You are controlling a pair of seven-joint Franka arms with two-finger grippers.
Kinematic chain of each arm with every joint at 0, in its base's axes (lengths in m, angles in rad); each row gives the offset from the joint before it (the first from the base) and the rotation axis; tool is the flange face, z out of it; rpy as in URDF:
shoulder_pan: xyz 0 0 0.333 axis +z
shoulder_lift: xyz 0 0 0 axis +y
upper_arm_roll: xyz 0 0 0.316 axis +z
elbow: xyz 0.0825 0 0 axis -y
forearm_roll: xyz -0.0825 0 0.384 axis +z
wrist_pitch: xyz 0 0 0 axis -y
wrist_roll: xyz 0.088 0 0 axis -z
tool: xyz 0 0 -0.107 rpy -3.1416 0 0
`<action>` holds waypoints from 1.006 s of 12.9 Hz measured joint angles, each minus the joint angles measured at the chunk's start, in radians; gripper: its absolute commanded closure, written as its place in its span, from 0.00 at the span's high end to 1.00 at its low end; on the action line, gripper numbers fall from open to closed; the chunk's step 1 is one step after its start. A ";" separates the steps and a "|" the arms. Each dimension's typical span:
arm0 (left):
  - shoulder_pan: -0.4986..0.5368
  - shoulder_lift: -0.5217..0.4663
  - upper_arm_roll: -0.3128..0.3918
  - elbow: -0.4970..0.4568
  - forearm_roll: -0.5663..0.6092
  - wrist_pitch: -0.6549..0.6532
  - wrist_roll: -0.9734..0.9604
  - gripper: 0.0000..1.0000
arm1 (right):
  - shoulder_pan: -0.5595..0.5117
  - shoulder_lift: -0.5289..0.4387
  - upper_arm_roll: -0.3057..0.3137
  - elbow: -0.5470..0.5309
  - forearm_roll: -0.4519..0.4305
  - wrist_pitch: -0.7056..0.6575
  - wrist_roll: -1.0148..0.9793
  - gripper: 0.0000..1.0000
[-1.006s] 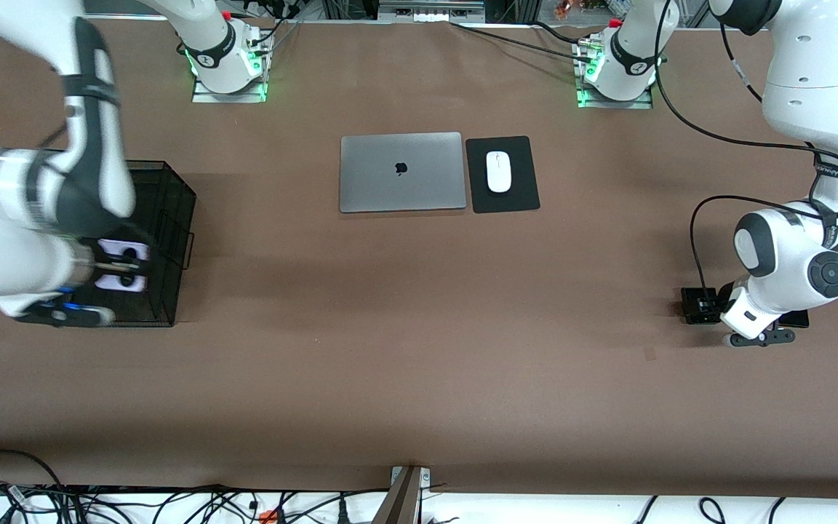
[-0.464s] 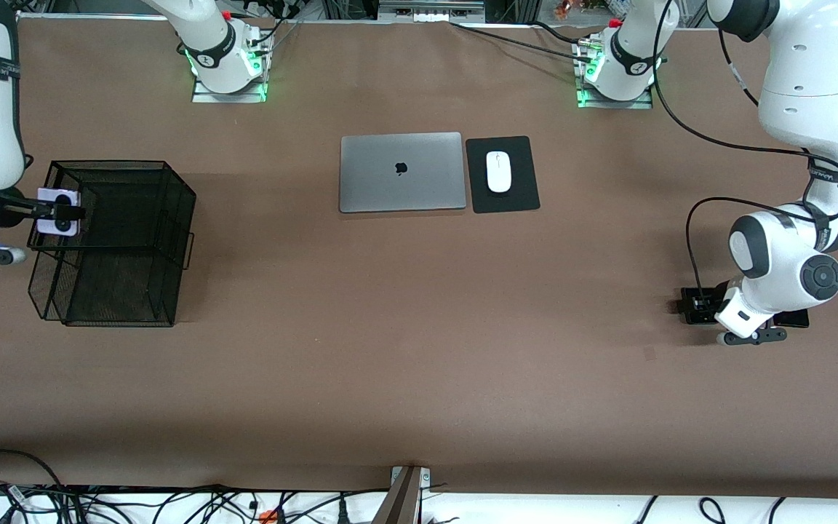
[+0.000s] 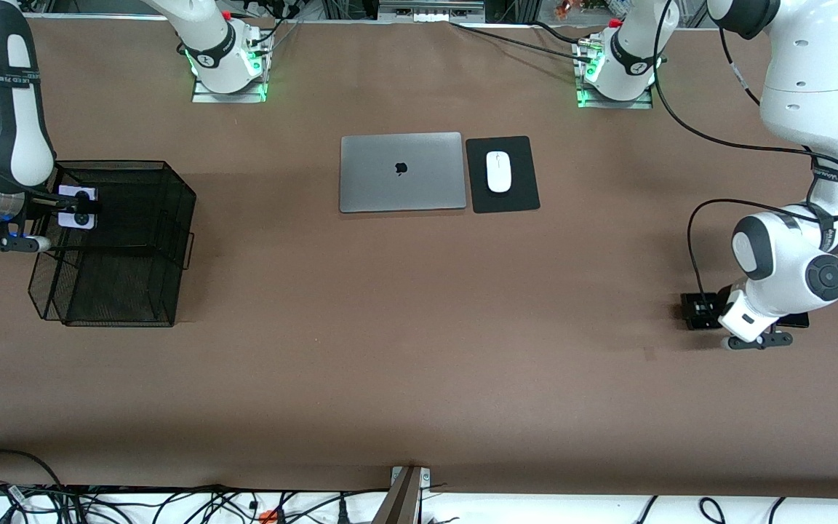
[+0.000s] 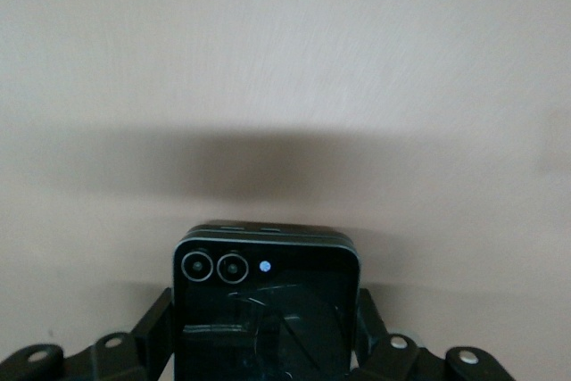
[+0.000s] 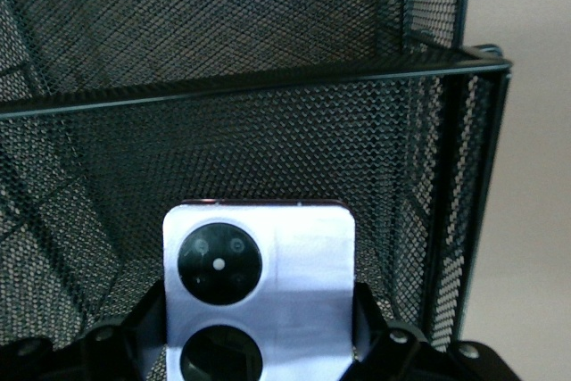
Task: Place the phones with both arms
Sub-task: 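Carry the flip phone with the left gripper and set it down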
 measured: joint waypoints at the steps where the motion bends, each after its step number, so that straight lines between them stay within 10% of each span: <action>1: -0.014 -0.016 -0.005 0.047 0.000 -0.046 -0.004 0.29 | 0.000 0.000 0.000 0.000 0.000 0.005 -0.008 1.00; 6: -0.208 -0.080 -0.016 0.326 -0.007 -0.379 -0.246 0.29 | 0.011 -0.014 0.006 0.078 0.000 -0.069 -0.015 1.00; 13: -0.586 0.091 -0.023 0.442 -0.049 -0.142 -0.775 0.30 | 0.062 0.034 0.076 0.486 0.002 -0.303 -0.011 1.00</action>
